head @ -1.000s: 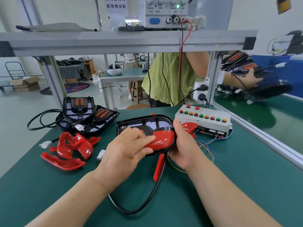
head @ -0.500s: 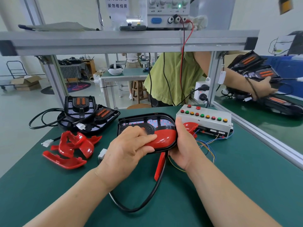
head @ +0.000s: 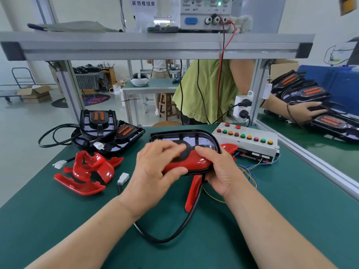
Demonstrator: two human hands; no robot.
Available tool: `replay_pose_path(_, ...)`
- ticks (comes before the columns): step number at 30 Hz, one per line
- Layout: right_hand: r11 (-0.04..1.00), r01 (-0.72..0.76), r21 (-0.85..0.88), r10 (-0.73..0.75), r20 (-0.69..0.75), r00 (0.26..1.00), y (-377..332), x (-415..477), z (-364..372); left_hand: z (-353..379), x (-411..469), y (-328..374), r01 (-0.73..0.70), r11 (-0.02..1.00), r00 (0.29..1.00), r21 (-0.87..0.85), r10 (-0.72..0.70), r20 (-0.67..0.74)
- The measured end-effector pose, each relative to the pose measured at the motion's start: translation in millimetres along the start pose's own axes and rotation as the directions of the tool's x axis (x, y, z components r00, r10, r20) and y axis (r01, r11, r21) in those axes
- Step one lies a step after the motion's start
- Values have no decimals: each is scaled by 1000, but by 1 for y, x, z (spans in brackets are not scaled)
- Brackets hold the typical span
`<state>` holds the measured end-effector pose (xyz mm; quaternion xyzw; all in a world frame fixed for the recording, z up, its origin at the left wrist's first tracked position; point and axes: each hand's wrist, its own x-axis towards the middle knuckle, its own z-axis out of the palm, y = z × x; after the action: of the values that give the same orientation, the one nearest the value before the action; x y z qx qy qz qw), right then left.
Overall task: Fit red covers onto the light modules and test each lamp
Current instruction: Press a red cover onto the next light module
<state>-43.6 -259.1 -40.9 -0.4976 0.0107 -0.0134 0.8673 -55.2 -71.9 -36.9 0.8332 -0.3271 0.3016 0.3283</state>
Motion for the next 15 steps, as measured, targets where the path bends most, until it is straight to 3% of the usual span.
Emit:
replay_pose_path(2, 1000, 12, 25, -11, -15, 1000, -3, 2, -4, -11, 6, -6, 184, 977, 970, -107, -198, -144)
replay_pose_path(3, 999, 12, 33, -11, -26, 1000, -4, 3, -6, -17, 9, -11, 318, 932, 921, -176, -347, -175)
replay_pose_path(4, 999, 7, 42, -5, -35, 999, -5, 3, -7, -23, 11, -18, 454, 862, 859, -225, -491, -147)
replay_pose_path(6, 998, -2, 59, 5, -45, 999, -5, 3, -8, -27, 11, -28, 659, 722, 744, -212, -666, 44)
replay_pose_path(8, 998, -7, 65, 10, -48, 999, -4, 3, -8, -22, 8, -31, 763, 581, 646, -283, -696, 315)
replay_pose_path(10, 998, -3, 61, 5, -39, 999, -3, 2, -5, -18, 6, -27, 820, 380, 569, -428, -630, 529)
replay_pose_path(12, 999, 7, 54, -5, -28, 1000, -3, 2, -5, -17, 6, -27, 831, 228, 530, -507, -599, 600)
replay_pose_path(15, 999, 24, 42, -24, -11, 1000, 0, 3, -6, -17, 4, -31, 838, 89, 481, -538, -586, 652)
